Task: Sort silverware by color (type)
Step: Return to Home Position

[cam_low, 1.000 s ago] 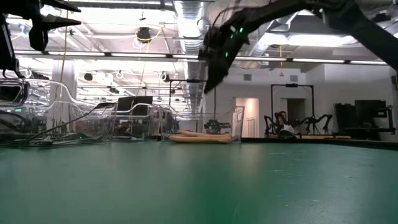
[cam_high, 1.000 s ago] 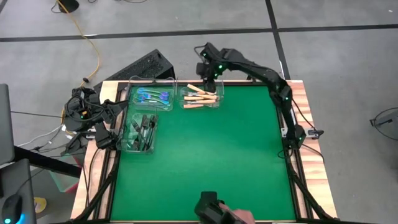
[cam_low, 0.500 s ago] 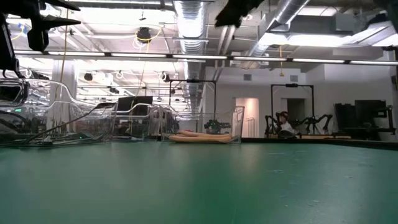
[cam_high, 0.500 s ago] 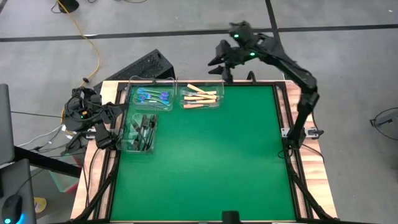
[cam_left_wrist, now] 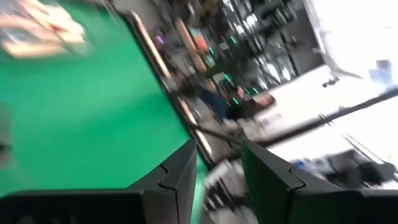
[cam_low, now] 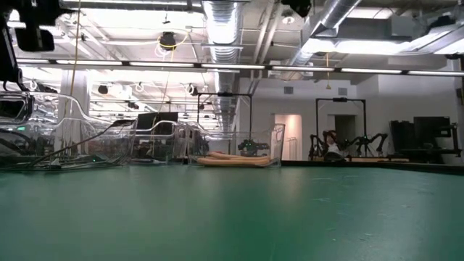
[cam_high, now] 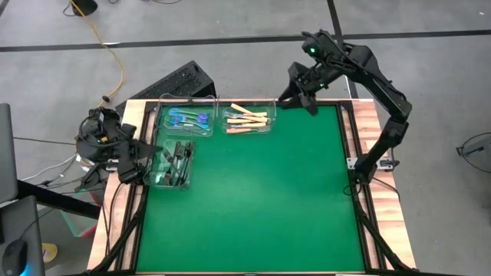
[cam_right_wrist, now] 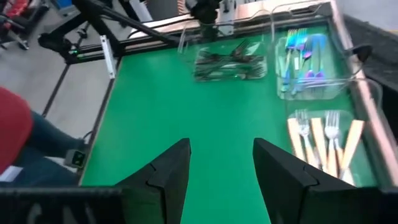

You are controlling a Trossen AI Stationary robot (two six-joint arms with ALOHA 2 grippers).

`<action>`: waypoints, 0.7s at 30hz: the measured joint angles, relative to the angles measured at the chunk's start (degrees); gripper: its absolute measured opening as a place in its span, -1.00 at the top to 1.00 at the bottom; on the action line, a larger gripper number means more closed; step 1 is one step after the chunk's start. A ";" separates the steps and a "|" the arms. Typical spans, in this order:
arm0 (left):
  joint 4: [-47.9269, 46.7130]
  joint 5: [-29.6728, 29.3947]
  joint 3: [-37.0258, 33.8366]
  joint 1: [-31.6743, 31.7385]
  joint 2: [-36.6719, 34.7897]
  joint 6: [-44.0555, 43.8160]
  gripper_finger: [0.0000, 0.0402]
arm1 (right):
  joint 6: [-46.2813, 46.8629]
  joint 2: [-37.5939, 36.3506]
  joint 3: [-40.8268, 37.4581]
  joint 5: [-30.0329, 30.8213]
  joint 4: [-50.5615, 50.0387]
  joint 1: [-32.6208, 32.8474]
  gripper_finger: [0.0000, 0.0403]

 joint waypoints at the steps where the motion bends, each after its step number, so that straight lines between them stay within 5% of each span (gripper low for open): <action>1: 1.81 1.93 0.00 0.01 0.00 1.06 0.44 | 0.42 -0.31 0.00 -0.01 -0.44 0.41 0.05; 13: 27.19 9.89 0.00 0.00 0.01 26.59 0.44 | 5.20 -9.23 -0.11 -0.17 -0.20 3.78 0.05; 21: 33.70 12.03 0.00 -0.01 0.02 32.88 0.45 | 15.84 -20.10 -15.29 0.59 21.46 7.51 0.05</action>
